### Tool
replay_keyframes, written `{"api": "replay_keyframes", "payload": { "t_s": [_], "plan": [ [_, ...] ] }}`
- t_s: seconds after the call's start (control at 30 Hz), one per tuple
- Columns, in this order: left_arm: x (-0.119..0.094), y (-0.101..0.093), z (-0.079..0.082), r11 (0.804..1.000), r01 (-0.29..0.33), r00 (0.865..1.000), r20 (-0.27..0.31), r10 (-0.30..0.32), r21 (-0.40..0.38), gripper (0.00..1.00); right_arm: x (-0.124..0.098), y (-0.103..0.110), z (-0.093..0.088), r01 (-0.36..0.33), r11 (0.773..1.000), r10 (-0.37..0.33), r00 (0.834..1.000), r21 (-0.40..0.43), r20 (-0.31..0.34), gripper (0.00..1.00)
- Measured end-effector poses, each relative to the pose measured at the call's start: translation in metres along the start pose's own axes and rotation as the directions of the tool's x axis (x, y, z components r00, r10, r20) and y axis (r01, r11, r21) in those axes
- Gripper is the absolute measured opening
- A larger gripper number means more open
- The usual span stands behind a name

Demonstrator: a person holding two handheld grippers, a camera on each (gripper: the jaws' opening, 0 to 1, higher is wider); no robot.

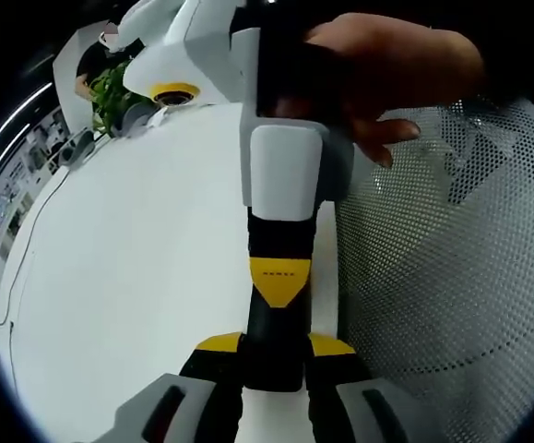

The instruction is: Press the specified remote control buttons in sequence, fully releasing each button before pressing the next.

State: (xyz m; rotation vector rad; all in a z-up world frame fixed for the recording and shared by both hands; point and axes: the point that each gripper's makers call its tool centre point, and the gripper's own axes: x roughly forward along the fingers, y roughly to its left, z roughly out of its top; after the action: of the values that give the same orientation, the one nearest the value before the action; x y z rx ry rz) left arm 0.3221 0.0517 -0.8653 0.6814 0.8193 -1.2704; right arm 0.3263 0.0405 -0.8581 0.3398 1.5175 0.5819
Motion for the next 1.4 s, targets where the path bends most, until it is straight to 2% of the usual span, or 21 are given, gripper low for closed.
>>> {"api": "replay_keyframes", "payload": {
  "t_s": [0.23, 0.43, 0.63, 0.8, 0.87, 1.07, 1.17, 1.23, 1.27, 1.4],
  "plan": [
    [0.000, 0.000, 0.000, 1.000, 0.001, 1.000, 0.000, -0.001, 0.001, 0.25, 0.001, 0.001, 0.000, 0.034, 0.998, -0.034, 0.999, -0.054, -0.001, 0.00],
    [-0.001, -0.001, 0.000, 1.000, 0.003, 1.000, 0.002, -0.003, 0.005, 0.25, 0.001, 0.000, 0.000, 0.036, 0.998, -0.036, 0.999, -0.046, 0.004, 0.00],
    [-0.001, -0.001, 0.000, 1.000, 0.001, 1.000, 0.005, -0.001, 0.000, 0.25, 0.002, 0.001, 0.000, 0.064, 0.994, -0.064, 0.998, -0.087, 0.003, 0.00],
    [-0.001, -0.001, -0.001, 1.000, 0.000, 1.000, 0.006, 0.000, -0.003, 0.25, 0.001, 0.000, 0.000, 0.009, 1.000, -0.009, 1.000, -0.021, 0.008, 0.00],
    [-0.001, -0.001, -0.001, 1.000, 0.002, 1.000, 0.008, -0.002, -0.004, 0.25, 0.000, 0.001, -0.001, -0.003, 0.999, 0.002, 1.000, 0.033, 0.020, 0.00],
    [-0.001, -0.001, -0.001, 1.000, 0.003, 1.000, 0.008, -0.003, -0.002, 0.25, -0.002, 0.007, -0.001, -0.043, 0.997, 0.042, 0.999, 0.060, 0.019, 0.00],
    [-0.001, -0.001, 0.000, 1.000, 0.003, 1.000, 0.005, -0.003, 0.003, 0.25, -0.012, 0.008, 0.005, -0.027, 0.999, 0.025, 0.998, 0.038, 0.054, 0.00],
    [0.000, -0.001, -0.001, 1.000, 0.003, 1.000, 0.003, -0.003, 0.003, 0.25, -0.022, -0.001, 0.014, 0.036, 0.999, -0.035, 0.994, -0.013, 0.101, 0.00],
    [0.000, -0.001, 0.000, 1.000, 0.002, 1.000, 0.003, -0.002, 0.003, 0.25, -0.028, -0.001, 0.019, 0.040, 0.999, -0.037, 0.991, -0.027, 0.126, 0.00],
    [0.000, -0.001, 0.000, 1.000, 0.002, 1.000, 0.001, -0.002, 0.003, 0.25, -0.063, 0.001, 0.039, 0.016, 1.000, -0.012, 0.963, -0.014, 0.270, 0.00]
  ]
}}
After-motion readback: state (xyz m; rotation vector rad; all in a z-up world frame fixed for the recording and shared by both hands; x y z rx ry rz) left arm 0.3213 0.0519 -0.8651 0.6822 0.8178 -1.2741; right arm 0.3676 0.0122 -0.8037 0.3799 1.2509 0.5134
